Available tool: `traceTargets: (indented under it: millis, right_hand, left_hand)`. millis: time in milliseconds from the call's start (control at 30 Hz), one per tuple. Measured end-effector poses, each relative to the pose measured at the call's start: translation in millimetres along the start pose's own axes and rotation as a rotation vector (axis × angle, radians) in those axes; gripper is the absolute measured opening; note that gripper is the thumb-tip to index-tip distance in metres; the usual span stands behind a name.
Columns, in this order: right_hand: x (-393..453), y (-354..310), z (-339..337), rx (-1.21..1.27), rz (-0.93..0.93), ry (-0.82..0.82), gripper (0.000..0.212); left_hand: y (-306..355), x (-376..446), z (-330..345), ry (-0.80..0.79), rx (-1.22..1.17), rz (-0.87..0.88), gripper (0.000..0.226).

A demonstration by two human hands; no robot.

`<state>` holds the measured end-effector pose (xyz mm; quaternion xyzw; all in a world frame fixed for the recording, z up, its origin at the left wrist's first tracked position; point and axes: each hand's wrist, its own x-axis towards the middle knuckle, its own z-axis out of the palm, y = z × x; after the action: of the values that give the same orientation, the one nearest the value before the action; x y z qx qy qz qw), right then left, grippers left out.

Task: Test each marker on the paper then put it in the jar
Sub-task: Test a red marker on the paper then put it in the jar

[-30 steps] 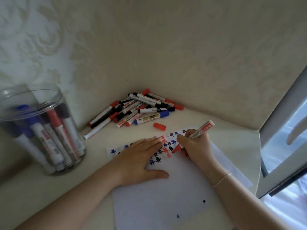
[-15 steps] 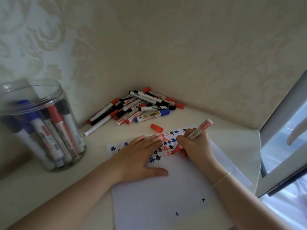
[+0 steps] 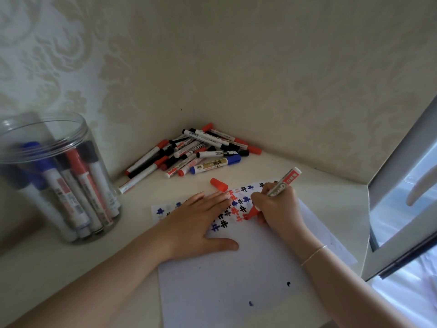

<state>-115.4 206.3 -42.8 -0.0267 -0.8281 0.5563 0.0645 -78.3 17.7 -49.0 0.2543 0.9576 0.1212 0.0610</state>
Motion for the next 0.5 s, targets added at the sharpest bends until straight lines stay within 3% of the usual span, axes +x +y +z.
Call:
traceTargets:
  millis: [333,433,500]
  right_hand:
    - [4.5,6.0,0.6,0.005,-0.020,0.034,0.021]
    - [5.4,5.3,-4.2,0.238,-0.009,0.066,0.021]
    - [7.3,4.2,-8.9,0.483,0.021,0.072,0.023]
  left_hand:
    - [-4.1,1.0,3.6,0.024,0.008,0.002,0.099]
    - [-1.6,0.7,-2.2,0.097,-0.001,0.026,0.090]
    - [-1.3,3.6,-8.5,0.223,-0.165,0.001,0.070]
